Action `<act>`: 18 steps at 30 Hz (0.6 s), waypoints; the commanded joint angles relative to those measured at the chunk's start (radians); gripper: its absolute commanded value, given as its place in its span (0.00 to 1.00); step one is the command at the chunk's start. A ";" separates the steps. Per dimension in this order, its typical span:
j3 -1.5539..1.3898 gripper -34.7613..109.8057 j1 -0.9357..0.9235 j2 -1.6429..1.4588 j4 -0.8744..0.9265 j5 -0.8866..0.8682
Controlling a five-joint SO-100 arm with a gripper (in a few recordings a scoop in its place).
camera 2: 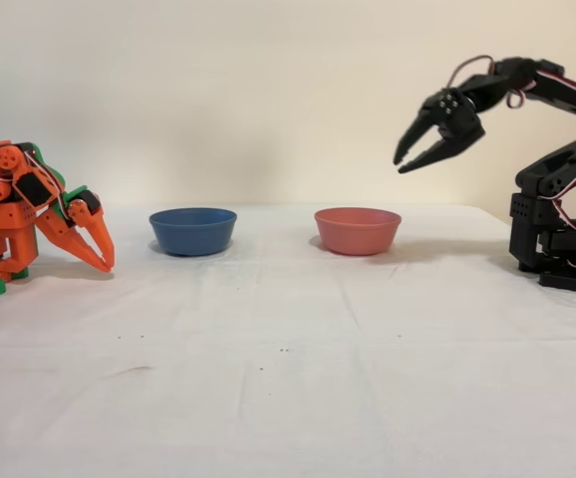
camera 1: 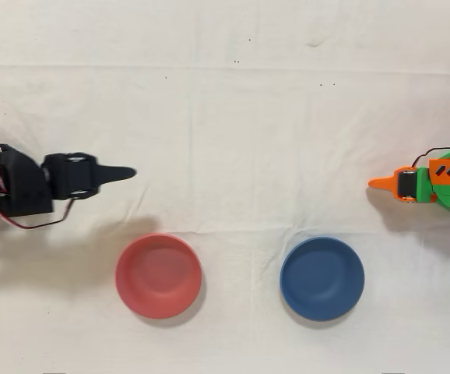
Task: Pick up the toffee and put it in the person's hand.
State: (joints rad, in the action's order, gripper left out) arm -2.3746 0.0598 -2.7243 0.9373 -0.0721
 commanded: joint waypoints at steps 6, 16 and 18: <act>-0.265 0.24 0.008 -0.258 0.005 0.104; -0.517 0.24 -0.002 -0.489 -0.020 0.075; -0.551 0.24 -0.002 -0.518 -0.021 0.069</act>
State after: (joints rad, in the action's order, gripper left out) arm -2.8962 0.0506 -3.1861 0.9250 0.0077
